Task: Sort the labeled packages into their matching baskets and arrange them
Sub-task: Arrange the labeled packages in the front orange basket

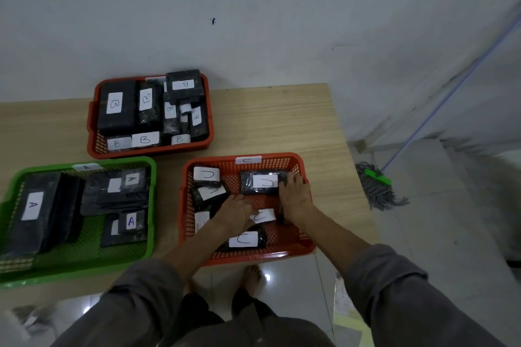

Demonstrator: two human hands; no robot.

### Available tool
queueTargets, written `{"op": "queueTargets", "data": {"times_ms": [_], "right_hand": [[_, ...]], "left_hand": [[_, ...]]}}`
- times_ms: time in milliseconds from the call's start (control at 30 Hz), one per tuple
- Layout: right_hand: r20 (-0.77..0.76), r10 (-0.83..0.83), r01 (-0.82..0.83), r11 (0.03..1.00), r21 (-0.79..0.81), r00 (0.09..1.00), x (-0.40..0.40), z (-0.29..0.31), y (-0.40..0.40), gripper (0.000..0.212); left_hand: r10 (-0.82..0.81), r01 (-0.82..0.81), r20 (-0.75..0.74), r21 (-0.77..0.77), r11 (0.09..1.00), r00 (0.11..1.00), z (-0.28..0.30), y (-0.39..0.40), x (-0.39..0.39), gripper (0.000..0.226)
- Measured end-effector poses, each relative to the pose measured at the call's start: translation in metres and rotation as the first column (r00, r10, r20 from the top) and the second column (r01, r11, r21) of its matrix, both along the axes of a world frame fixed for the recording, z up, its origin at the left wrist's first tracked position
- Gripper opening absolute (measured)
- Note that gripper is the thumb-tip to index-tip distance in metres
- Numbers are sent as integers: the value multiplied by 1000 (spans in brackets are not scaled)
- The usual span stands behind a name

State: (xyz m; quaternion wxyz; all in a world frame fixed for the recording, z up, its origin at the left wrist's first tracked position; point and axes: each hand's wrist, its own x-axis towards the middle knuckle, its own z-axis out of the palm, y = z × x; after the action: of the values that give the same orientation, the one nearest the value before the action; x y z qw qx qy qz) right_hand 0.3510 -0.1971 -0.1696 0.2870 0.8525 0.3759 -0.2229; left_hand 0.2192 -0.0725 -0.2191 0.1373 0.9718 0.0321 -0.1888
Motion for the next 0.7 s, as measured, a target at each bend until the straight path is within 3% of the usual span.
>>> {"op": "queueTargets", "data": {"times_ms": [200, 300, 433, 567, 700], "right_hand": [[-96, 151, -151, 989, 6, 984, 5, 3, -12, 82], [-182, 184, -168, 981, 98, 966, 12, 8, -17, 75], [-363, 16, 79, 967, 244, 931, 24, 18, -21, 54], [-593, -176, 348, 918, 189, 786, 39, 37, -26, 59], [-689, -215, 453, 873, 182, 692, 54, 56, -39, 40]], "left_hand": [[20, -20, 1, 16, 1000, 1000, 5, -9, 4, 38], [64, -57, 58, -114, 992, 996, 10, -17, 10, 50], [158, -107, 86, -426, 899, 984, 20, -25, 22, 58], [219, -205, -28, -487, 849, 975, 21, -32, 30, 45], [281, -287, -116, -647, 706, 953, 22, -40, 31, 33]]}}
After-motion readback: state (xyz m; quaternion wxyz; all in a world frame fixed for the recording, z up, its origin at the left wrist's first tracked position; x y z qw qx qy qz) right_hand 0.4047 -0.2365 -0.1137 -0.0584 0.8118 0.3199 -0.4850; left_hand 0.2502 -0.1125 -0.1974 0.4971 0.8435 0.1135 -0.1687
